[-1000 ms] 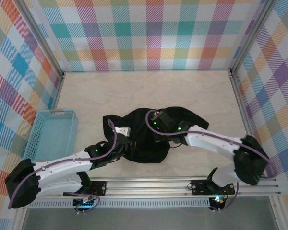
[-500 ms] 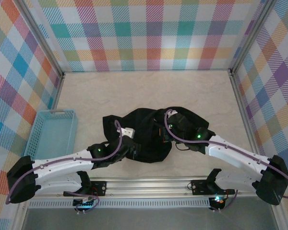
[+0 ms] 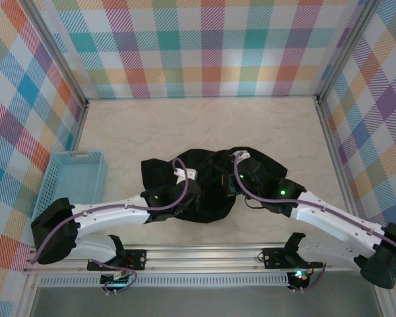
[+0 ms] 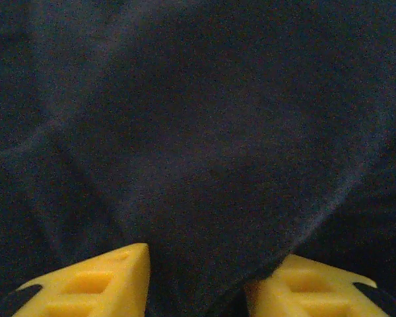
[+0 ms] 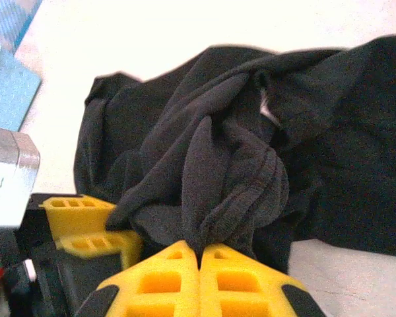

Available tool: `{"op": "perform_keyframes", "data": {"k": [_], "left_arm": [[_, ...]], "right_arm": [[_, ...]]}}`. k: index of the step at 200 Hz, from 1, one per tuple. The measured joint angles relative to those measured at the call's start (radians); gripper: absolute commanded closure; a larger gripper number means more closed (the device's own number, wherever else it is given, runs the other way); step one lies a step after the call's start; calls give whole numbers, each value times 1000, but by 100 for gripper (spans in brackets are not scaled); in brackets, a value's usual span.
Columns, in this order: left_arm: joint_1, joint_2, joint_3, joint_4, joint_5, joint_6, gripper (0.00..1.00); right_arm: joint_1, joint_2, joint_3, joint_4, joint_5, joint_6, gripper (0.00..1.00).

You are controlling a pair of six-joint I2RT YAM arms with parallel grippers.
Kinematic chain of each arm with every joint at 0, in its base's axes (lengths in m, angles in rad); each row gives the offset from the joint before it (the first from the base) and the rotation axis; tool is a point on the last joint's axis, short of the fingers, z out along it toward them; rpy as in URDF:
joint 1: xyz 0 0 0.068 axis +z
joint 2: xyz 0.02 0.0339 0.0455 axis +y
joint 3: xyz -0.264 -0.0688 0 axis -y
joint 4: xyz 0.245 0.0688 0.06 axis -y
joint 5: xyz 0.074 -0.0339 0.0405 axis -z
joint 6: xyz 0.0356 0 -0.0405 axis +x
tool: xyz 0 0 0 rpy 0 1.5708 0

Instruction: Fold the inside-out t-shirt

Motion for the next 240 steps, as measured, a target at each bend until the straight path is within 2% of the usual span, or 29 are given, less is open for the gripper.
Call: {"op": "perform_keyframes", "data": {"k": [27,49,68,89,104,117,142,192,240], "left_arm": [[45,-85,-66,-34,-32,-34,76],[60,-194,-130,-78,-60,-72,57],[64,-229,-158,-114,-58,-84,42],[17,-228,-140,-169,-65,-75,30],[-61,-217,-74,-226,-89,-61,30],[-110,-204,3,-239,-93,-51,35],[-140,-164,89,-166,-47,-27,43],[-118,60,92,-6,67,-31,48],[-20,156,77,136,139,-87,43]], "right_arm": [[-19,-71,-32,-8,55,32,100],[-22,-68,-103,9,46,56,100],[-21,-39,-157,41,7,72,100],[-19,-1,-177,76,-39,76,100],[-10,9,-177,106,-60,75,100],[-3,8,-177,129,-75,74,100],[10,8,-177,165,-98,71,100],[39,-32,-177,181,-108,71,100],[52,-74,-196,181,-100,74,100]]}}
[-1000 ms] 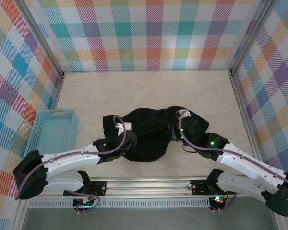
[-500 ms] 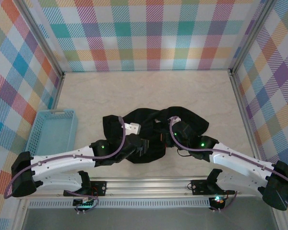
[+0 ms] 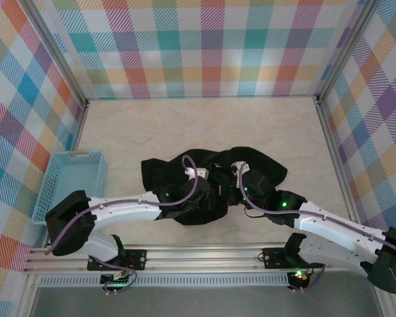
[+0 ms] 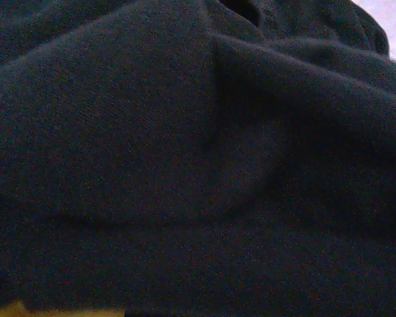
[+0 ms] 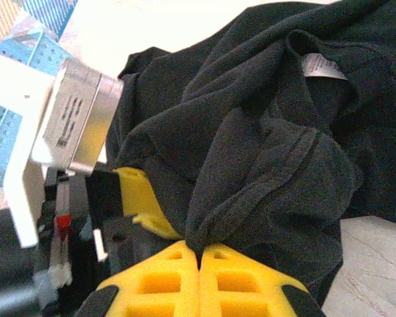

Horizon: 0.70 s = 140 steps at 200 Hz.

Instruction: Fold the inside-out t-shirt

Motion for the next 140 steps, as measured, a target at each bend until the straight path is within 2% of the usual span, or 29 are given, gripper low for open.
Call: {"op": "perform_keyframes", "data": {"k": [32,58,90,125,140], "left_arm": [[25,82,0,37,20,-20,40],[26,188,46,45,69,-16,43],[20,301,116,51,126,1,57],[10,314,133,43,132,18,79],[7,314,135,29,127,25,85]], "right_arm": [[0,-2,-67,-28,43,64,100],[0,-2,-133,-57,85,147,100],[0,0,-158,-80,110,200,100],[0,63,-158,-85,122,234,100],[0,100,-158,-87,125,248,100]]}}
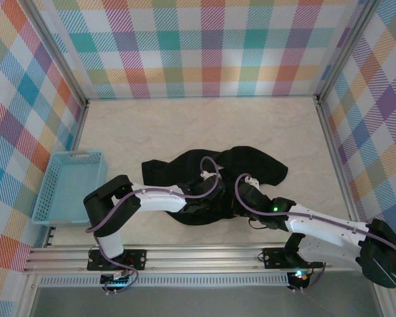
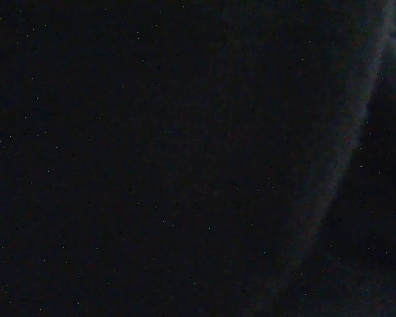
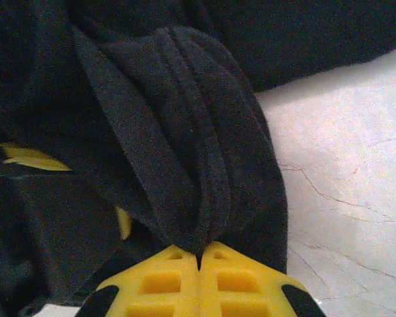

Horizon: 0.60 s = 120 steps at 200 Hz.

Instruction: Fold the inside-out t-shirt

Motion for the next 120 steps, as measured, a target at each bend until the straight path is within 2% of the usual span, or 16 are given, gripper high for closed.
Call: {"op": "perform_keyframes", "data": {"k": [42,120], "left_arm": [[-33,-17,2,-40,-58,16,99],[-82,-227,-47,-57,-102,19,100]], "right_arm": [[0,59,0,-8,11,27,100],[0,73,50,-23,19,-3,98]]}}
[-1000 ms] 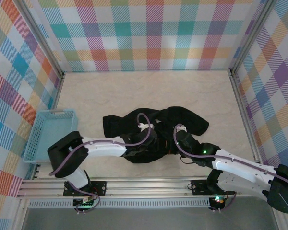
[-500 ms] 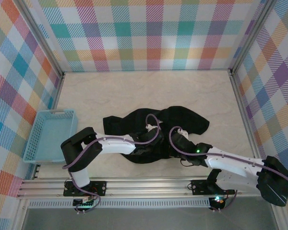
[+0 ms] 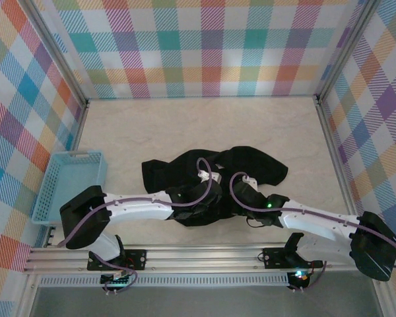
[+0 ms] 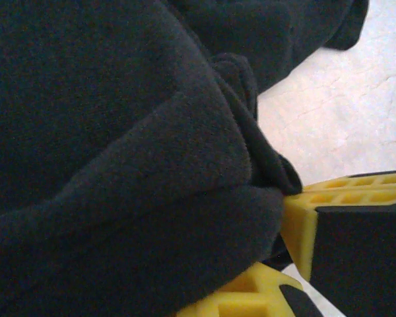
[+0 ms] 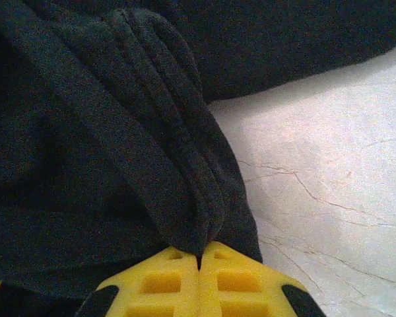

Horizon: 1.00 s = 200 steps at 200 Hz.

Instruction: Fold the inside-out t-shirt

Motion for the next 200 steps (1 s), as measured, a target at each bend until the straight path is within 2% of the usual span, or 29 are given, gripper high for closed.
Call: {"op": "perform_keyframes", "data": {"k": [19,35,67,84,92,112,139,191,200], "left_arm": [[0,-23,-14,-3,-12,0,100],[0,-45,-29,-5,-19,0,100],[0,-126,-80,-6,-27,2,100],[0,-180,-111,-19,-34,5,100],[0,-205,-124,-27,-37,8,100],[0,-262,-165,-31,-38,11,100],[0,-328,-222,-54,-38,11,98],[0,-375,-271,-73,-33,11,98],[0,-378,-277,-73,-34,11,98]], "right_arm": [[0,7,17,-1,0,-13,96],[0,14,29,-1,0,-21,90],[-18,11,46,-3,-28,-49,68],[-76,-12,55,-3,-85,-92,53],[-112,-26,61,-2,-113,-108,49],[-203,-22,98,5,-193,-149,46],[-290,104,187,30,-275,-183,43],[-283,288,253,119,-441,-201,41],[-275,308,265,119,-443,-201,44]]}}
